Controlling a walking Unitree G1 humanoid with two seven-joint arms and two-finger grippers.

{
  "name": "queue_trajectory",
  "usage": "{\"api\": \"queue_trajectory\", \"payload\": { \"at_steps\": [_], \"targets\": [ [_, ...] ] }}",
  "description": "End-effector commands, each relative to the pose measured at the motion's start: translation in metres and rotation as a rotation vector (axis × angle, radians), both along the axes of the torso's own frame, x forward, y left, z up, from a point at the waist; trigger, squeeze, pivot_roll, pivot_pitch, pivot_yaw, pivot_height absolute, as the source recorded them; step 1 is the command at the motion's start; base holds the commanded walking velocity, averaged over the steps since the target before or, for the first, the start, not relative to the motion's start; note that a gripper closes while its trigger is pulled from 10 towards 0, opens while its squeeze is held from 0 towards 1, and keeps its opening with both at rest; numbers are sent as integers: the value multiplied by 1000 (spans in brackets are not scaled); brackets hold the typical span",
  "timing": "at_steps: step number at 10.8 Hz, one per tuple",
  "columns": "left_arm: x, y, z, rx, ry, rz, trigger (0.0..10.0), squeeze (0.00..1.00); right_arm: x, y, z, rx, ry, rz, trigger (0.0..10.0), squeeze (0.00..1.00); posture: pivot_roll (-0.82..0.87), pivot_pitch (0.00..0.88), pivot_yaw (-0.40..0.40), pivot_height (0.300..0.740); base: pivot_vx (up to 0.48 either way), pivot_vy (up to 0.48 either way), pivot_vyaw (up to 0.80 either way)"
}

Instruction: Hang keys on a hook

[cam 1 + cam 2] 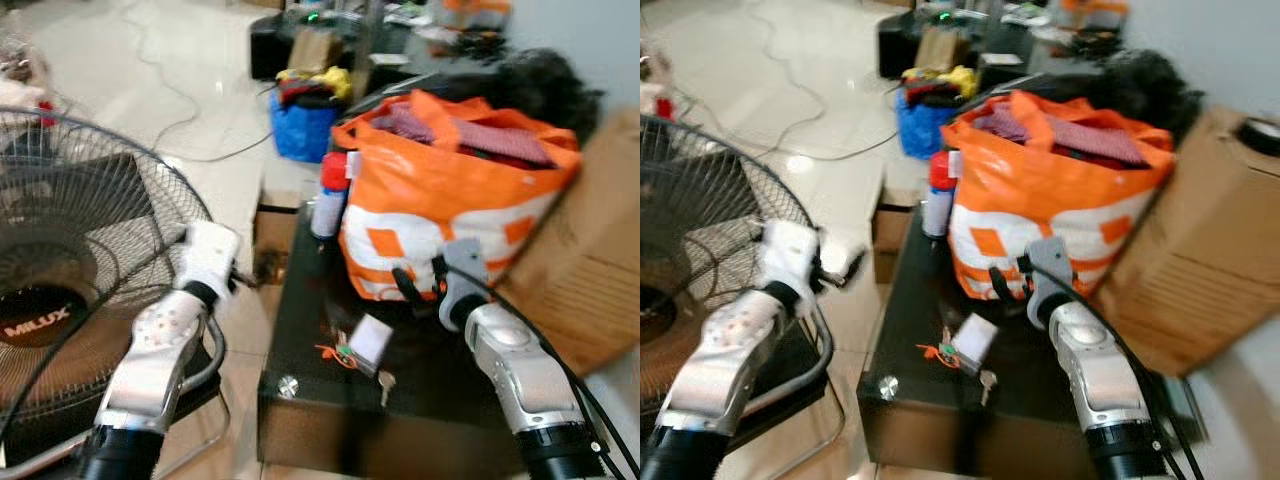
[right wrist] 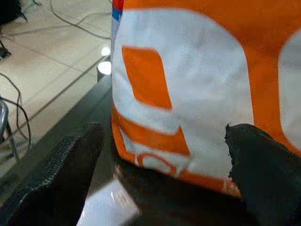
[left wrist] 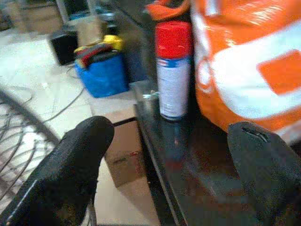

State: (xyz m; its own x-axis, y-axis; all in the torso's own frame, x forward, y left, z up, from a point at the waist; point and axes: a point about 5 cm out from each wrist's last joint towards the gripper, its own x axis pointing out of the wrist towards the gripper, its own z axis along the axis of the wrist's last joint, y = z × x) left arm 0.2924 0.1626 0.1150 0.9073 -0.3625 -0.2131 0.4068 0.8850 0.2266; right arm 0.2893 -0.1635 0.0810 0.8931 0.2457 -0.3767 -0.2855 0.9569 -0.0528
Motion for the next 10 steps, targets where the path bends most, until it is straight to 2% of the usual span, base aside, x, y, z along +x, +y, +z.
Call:
{"api": "queue_trajectory", "payload": {
  "at_steps": [1,3,4,5,7,8,9,10],
  "targets": [
    [3,-14,-6,65,34,-147,10000,0,3,-10,-3,-59,41,-19,10000,0,-23,0,-97,740,0,0,0],
    [2,-25,-22,125,123,-296,10000,0,0,-14,-8,-65,81,12,10000,0,-77,0,-55,740,0,0,0],
    [-1,-28,-29,126,153,-332,10000,0,-4,-15,-12,-66,102,26,10000,576,-98,0,-35,740,0,0,0],
    [-8,-30,-37,147,191,-386,10000,0,-8,-16,-20,-53,131,24,10000,1000,-140,0,-3,740,0,0,0],
    [-16,-38,-44,151,213,-457,10000,0,-20,-9,-34,16,183,50,10000,1000,-123,0,-33,740,0,0,0],
    [-20,-36,-47,168,230,-480,10000,0,-25,0,-49,14,223,103,10000,1000,-92,0,-57,740,0,0,0],
    [-24,-31,-55,186,263,-474,10000,0,-30,9,-66,32,275,141,10000,1000,-96,0,-15,740,0,0,0],
    [-37,-33,-57,194,313,-545,10000,0,-35,14,-77,-1,313,203,10000,1000,-94,0,-29,740,0,0,0]
  ]
}}
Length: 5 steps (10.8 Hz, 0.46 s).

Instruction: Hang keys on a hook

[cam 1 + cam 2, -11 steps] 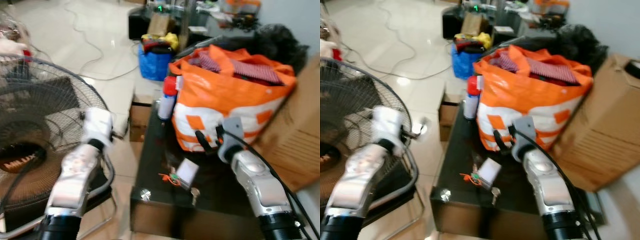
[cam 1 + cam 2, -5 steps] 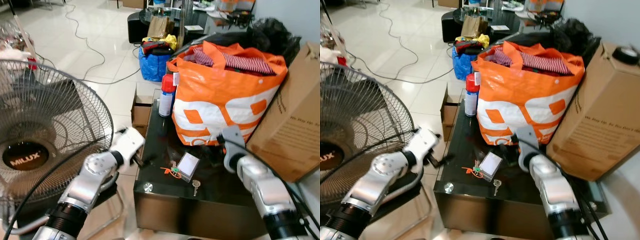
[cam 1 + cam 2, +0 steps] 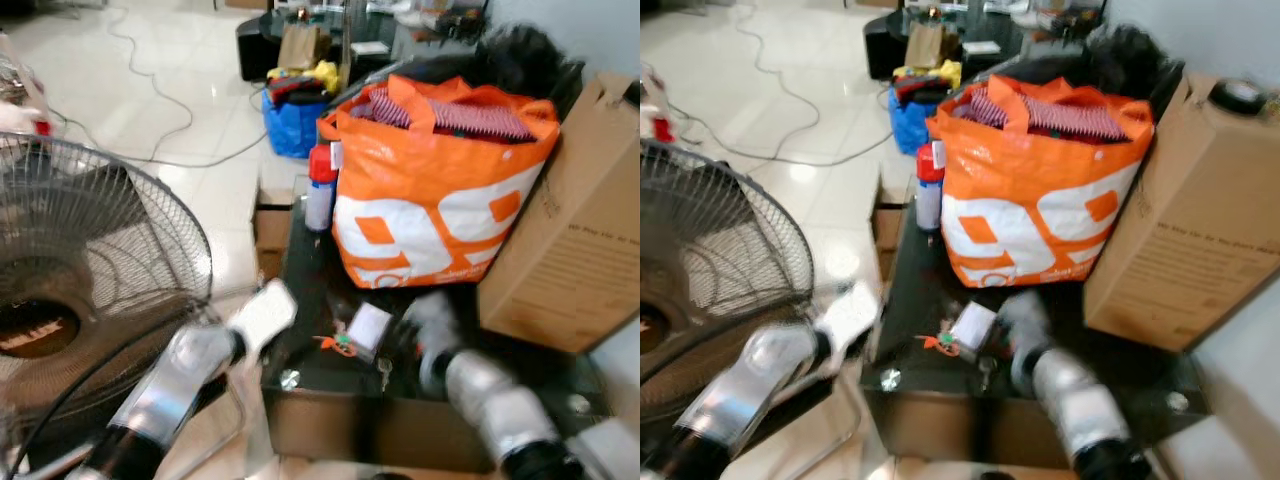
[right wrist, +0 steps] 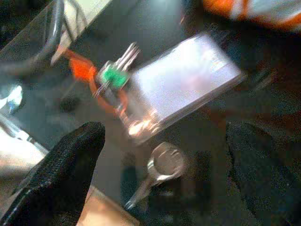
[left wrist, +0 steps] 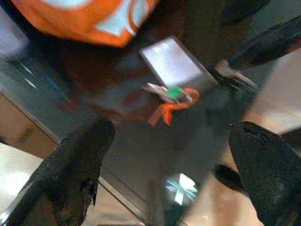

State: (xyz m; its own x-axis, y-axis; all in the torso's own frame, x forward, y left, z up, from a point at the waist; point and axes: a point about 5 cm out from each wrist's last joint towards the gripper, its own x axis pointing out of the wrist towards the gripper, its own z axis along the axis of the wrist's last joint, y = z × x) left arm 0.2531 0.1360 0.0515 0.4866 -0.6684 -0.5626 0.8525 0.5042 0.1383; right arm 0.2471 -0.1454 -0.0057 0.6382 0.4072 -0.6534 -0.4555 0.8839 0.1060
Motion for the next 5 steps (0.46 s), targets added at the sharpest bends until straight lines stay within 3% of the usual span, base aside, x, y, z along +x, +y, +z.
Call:
{"api": "queue_trajectory", "payload": {
  "at_steps": [1,2,3,4,5],
  "targets": [
    [-2,-7,3,-17,9,-50,10000,0,9,-1,7,3,-49,-4,10000,1000,-128,0,-11,740,0,0,0],
    [-9,-7,-5,12,52,-81,10000,0,7,4,2,-11,-40,20,10000,1000,-133,0,-26,740,0,0,0],
    [-17,-8,-8,26,73,-113,10000,0,6,9,-4,5,-35,23,10000,839,-136,0,-33,740,0,0,0],
    [-20,-7,-8,31,75,-114,10000,0,7,12,-5,13,-28,0,10000,0,-130,0,-40,740,0,0,0],
    [-23,-4,-7,31,76,-112,10000,0,7,14,-10,-2,6,-31,10000,0,-123,0,-46,740,0,0,0]
  ]
}}
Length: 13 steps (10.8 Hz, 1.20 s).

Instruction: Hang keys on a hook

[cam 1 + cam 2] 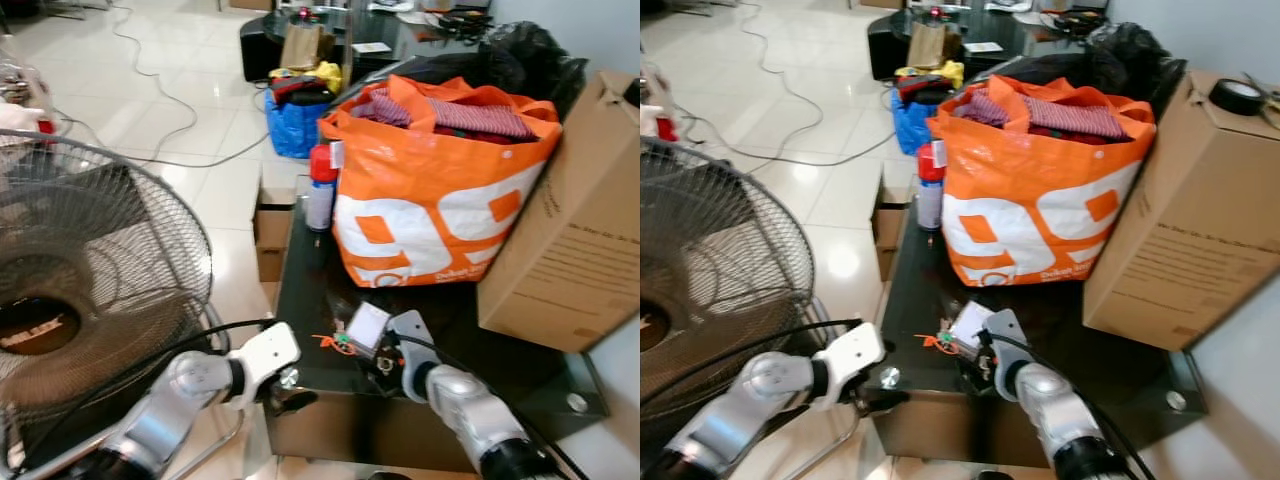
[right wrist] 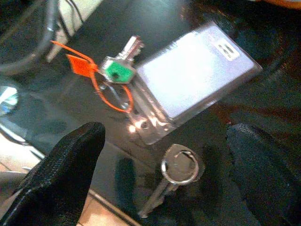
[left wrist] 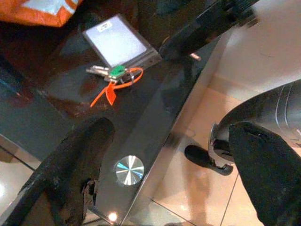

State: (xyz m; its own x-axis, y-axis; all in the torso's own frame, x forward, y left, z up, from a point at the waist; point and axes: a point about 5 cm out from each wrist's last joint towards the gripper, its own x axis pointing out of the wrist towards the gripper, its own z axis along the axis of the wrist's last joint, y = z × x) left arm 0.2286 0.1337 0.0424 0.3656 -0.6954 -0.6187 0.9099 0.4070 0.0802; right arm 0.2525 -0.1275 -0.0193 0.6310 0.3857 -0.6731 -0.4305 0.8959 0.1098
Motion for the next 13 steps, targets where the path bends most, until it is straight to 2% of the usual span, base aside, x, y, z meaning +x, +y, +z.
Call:
{"api": "queue_trajectory", "payload": {
  "at_steps": [1,2,3,4,5,6,13],
  "targets": [
    [1,2,5,-8,-10,14,10000,0,-1,-4,-6,-41,40,-17,10000,0,-103,0,-58,740,0,0,0],
    [1,4,7,-7,-13,22,10000,0,-1,-2,-7,-35,39,-18,10000,0,-100,0,-59,740,0,0,0],
    [2,6,8,-6,-15,28,10000,0,1,1,-8,-30,33,-24,9412,0,-96,0,-56,740,0,0,0],
    [2,6,9,-2,-15,24,10000,0,1,3,-10,-53,40,-30,4941,0,-95,0,-53,740,0,0,0],
    [2,6,10,0,-17,22,10000,0,2,2,-12,-75,41,-54,3294,0,-95,0,-53,740,0,0,0],
    [2,7,11,0,-19,22,10000,0,4,2,-12,-60,35,-79,0,0,-94,0,-50,740,0,0,0],
    [4,2,12,-15,-11,15,10000,0,4,-3,-14,-82,28,-31,0,0,-107,0,-52,740,0,0,0]
  ]
}}
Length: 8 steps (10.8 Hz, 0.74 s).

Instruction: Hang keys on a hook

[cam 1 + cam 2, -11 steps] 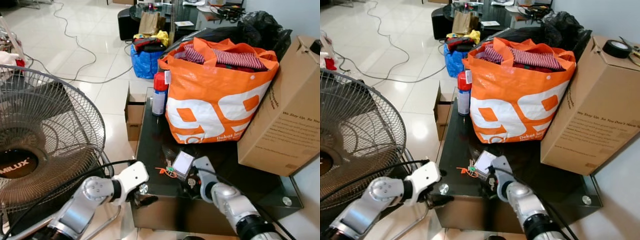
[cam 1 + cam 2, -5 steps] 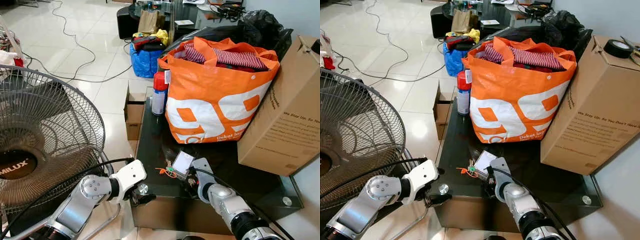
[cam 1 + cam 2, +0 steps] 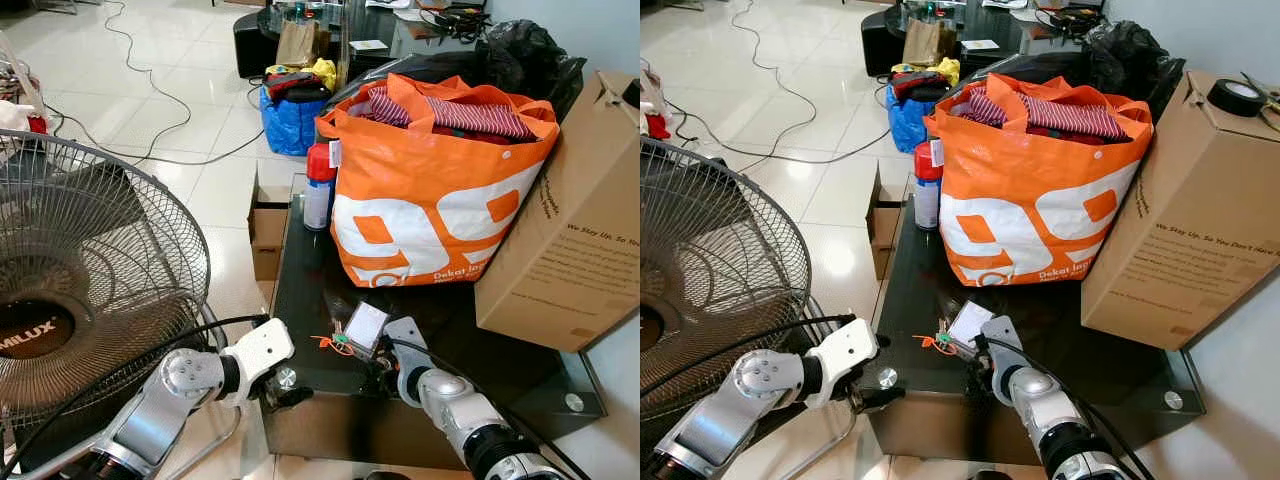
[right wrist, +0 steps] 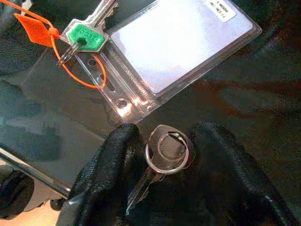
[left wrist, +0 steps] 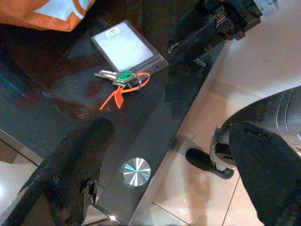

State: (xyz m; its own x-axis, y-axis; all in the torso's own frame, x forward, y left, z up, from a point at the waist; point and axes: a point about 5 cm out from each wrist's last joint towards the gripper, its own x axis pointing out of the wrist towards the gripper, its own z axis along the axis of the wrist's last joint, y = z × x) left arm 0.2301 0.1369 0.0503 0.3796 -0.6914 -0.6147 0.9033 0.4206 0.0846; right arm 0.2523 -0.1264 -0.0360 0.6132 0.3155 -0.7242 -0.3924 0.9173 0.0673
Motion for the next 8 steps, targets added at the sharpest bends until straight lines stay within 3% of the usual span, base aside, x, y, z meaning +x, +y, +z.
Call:
{"api": "queue_trajectory", "payload": {
  "at_steps": [1,8],
  "targets": [
    [2,-2,3,-15,4,-3,10000,0,4,-4,3,-22,-17,17,0,0,-108,0,-52,740,0,0,0],
    [2,-3,2,-19,12,-10,10000,0,4,-7,3,-30,-20,39,0,0,-114,0,-53,740,0,0,0]
  ]
}}
